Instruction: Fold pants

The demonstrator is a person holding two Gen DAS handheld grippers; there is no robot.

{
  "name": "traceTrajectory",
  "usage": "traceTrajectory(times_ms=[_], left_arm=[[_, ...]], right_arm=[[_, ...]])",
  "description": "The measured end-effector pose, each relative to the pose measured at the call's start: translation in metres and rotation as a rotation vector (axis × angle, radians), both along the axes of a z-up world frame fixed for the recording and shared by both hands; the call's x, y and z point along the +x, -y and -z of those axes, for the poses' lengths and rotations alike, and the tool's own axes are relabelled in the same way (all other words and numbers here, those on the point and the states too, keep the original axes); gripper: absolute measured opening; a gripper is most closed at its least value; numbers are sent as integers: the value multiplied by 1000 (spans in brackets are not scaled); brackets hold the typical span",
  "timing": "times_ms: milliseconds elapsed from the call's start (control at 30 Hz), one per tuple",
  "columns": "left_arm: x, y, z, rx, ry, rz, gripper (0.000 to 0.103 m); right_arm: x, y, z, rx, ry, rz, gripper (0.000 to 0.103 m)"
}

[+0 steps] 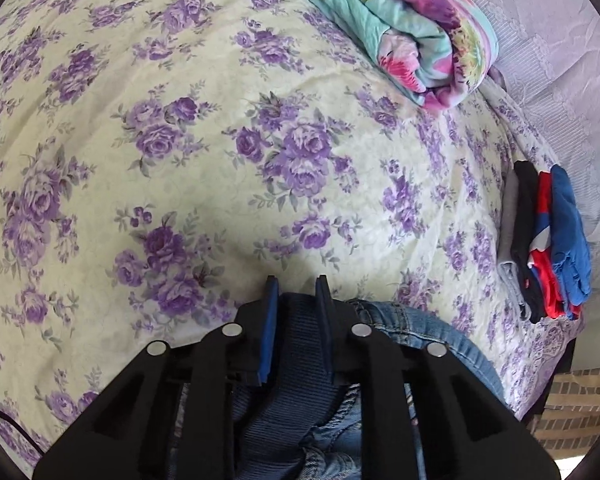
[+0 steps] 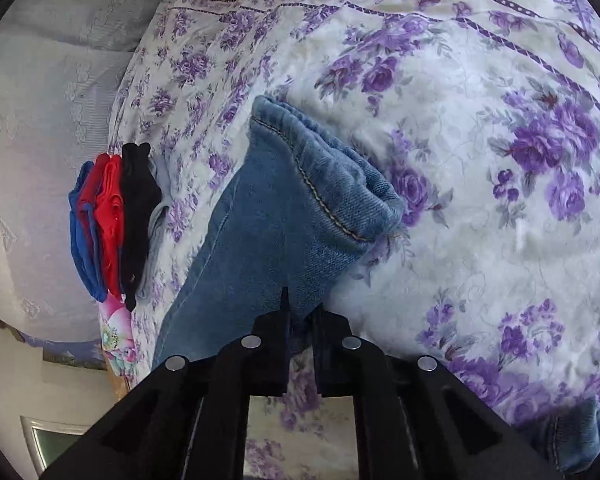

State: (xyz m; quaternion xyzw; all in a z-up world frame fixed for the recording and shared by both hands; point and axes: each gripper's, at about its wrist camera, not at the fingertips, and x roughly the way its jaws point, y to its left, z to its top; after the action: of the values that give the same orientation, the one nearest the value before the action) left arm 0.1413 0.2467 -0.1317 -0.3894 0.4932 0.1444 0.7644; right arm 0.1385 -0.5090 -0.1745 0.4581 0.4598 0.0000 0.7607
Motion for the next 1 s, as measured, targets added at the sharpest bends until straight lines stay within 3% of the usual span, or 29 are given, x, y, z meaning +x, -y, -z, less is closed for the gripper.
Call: traceTrajectory(times_ms=[67, 167, 300, 500, 567, 633, 700, 833, 1000], left_arm=[[-6, -2, -11, -6, 30, 10, 32], [-23, -2, -26, -21, 76, 27, 39], [-31, 2, -21, -77, 75, 83, 39], [-12, 0, -6, -148, 94, 73, 39], [-5, -1, -4, -133, 75, 65, 45], [0, -2, -2, -117, 53, 77, 59], [2, -2, 1, -131, 39, 93, 61], [1, -4, 1, -149, 27, 111, 62], [9, -4, 6, -162, 8, 164, 63]], right_arm=[[-7, -3, -18, -45, 27, -4, 51], [-26, -9, -46, -150, 57, -24, 52], [-61, -11, -68, -131, 99, 16, 54], [-87, -31, -101, -137, 145, -20, 59], [-90, -40, -111, -151, 160, -43, 61], [-90, -50, -117, -151, 168, -76, 61], [-86, -61, -121, -142, 175, -113, 61], [-62, -95, -134, -162, 219, -247, 61], [-9, -163, -147, -321, 323, -607, 61]])
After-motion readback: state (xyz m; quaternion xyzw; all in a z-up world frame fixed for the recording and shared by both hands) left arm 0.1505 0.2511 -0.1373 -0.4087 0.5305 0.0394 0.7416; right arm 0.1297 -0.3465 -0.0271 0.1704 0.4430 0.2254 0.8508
